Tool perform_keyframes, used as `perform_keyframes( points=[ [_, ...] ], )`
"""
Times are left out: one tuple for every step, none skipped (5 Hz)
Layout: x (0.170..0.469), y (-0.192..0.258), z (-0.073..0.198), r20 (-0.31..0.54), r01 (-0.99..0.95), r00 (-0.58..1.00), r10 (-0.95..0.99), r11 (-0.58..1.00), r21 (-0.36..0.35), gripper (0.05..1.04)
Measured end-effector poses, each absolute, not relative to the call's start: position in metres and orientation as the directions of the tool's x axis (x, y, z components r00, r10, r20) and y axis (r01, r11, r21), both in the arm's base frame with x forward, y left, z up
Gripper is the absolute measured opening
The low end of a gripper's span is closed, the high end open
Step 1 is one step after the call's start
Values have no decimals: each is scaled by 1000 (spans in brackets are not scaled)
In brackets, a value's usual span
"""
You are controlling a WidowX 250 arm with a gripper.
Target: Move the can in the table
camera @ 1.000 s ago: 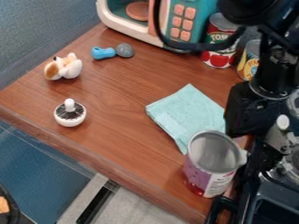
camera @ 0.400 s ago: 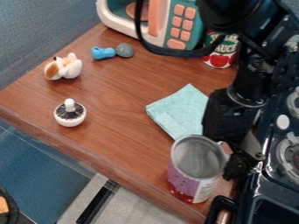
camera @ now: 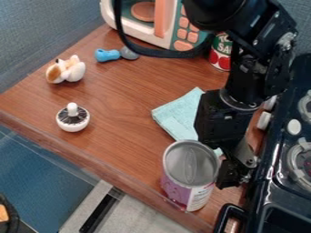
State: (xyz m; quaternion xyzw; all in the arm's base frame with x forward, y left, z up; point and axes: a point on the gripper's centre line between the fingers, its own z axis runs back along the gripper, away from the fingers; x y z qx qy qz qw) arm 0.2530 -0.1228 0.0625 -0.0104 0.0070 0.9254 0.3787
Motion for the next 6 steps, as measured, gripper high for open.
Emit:
perform_keyframes(
  points=[
    [254, -130, 65, -11, -805, -592, 806, -591, 51, 1001],
    [251, -128, 61, 46, -862, -498, 866, -500, 89, 1001],
    [248, -125, 60, 61, -891, -440, 896, -444, 97, 1001],
    [245, -121, 60, 79, -901, -415, 906, -422, 106, 1001],
    [241, -104, 55, 106, -887, -433, 895, -444, 129, 1001],
    [235, -85, 68, 91, -873, -467, 880, -475, 109, 1001]
  ],
)
